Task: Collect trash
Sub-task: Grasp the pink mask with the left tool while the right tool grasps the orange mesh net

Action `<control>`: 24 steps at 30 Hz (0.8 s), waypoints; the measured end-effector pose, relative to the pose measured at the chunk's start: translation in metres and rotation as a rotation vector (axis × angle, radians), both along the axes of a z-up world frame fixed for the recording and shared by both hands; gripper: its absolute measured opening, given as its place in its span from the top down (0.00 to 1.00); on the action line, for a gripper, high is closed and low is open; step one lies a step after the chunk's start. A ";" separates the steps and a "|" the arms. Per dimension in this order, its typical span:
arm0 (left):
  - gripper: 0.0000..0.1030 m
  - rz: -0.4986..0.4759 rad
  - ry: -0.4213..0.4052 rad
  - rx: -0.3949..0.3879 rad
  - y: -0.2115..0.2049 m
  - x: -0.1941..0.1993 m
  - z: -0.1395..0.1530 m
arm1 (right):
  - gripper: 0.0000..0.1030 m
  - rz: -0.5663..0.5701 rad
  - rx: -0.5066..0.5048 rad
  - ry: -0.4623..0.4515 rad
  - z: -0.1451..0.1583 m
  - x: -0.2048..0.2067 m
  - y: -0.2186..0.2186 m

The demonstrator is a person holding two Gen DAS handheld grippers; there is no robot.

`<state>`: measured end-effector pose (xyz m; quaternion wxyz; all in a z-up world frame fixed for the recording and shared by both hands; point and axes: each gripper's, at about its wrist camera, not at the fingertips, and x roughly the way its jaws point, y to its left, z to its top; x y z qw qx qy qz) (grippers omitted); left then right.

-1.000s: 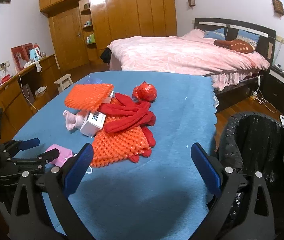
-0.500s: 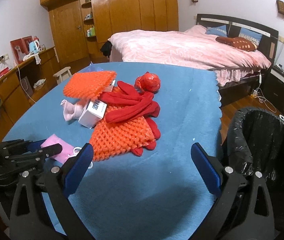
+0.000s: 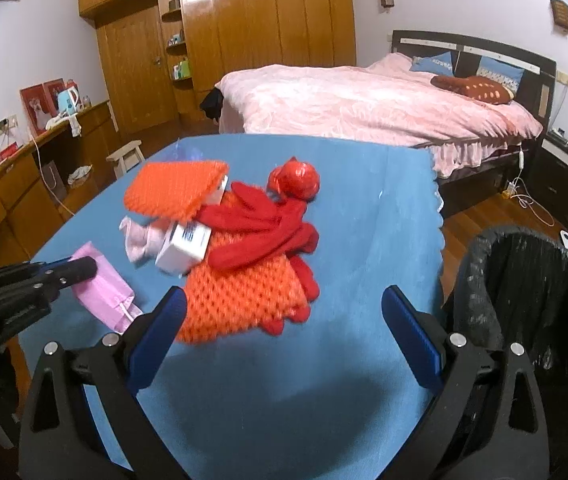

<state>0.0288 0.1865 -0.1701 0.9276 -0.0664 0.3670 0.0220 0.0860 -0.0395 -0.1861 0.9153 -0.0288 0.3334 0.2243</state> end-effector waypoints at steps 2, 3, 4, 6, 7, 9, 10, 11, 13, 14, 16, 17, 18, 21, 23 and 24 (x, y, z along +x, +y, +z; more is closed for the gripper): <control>0.92 -0.001 -0.016 0.005 0.000 0.002 0.007 | 0.07 -0.005 0.011 -0.003 0.005 0.008 0.002; 0.92 -0.002 -0.028 0.008 0.000 0.003 0.012 | 0.07 -0.007 0.016 -0.004 0.007 0.011 0.004; 0.92 -0.002 -0.037 0.008 0.001 0.003 0.015 | 0.07 -0.008 0.019 -0.006 0.009 0.013 0.005; 0.92 0.000 -0.053 0.007 0.002 0.003 0.022 | 0.07 -0.003 0.029 -0.014 0.015 0.020 0.011; 0.92 0.004 -0.064 0.010 0.003 0.003 0.026 | 0.07 0.002 0.031 -0.017 0.017 0.023 0.013; 0.92 0.013 -0.079 0.017 0.008 0.004 0.033 | 0.08 0.021 0.031 -0.025 0.023 0.029 0.023; 0.92 0.020 -0.089 0.020 0.010 0.004 0.037 | 0.08 0.032 0.031 -0.031 0.025 0.032 0.029; 0.92 0.025 -0.097 0.021 0.012 0.005 0.040 | 0.08 0.038 0.032 -0.033 0.027 0.034 0.033; 0.92 0.040 -0.113 0.026 0.019 0.006 0.047 | 0.08 0.055 0.036 -0.039 0.032 0.040 0.045; 0.92 0.051 -0.119 0.029 0.024 0.008 0.051 | 0.08 0.060 0.037 -0.041 0.033 0.041 0.050; 0.92 0.064 -0.123 0.032 0.032 0.011 0.054 | 0.08 0.072 0.036 -0.045 0.035 0.047 0.061; 0.92 0.074 -0.124 0.034 0.036 0.013 0.055 | 0.08 0.079 0.036 -0.044 0.035 0.049 0.067; 0.92 0.079 -0.124 0.037 0.039 0.014 0.054 | 0.08 0.086 0.034 -0.043 0.035 0.052 0.072; 0.92 0.099 -0.127 0.033 0.049 0.020 0.055 | 0.11 0.100 0.028 -0.031 0.033 0.060 0.087; 0.92 0.102 -0.128 0.033 0.052 0.022 0.054 | 0.15 0.106 0.023 -0.012 0.028 0.065 0.095; 0.92 0.103 -0.128 0.032 0.054 0.024 0.054 | 0.19 0.108 0.021 -0.003 0.026 0.067 0.098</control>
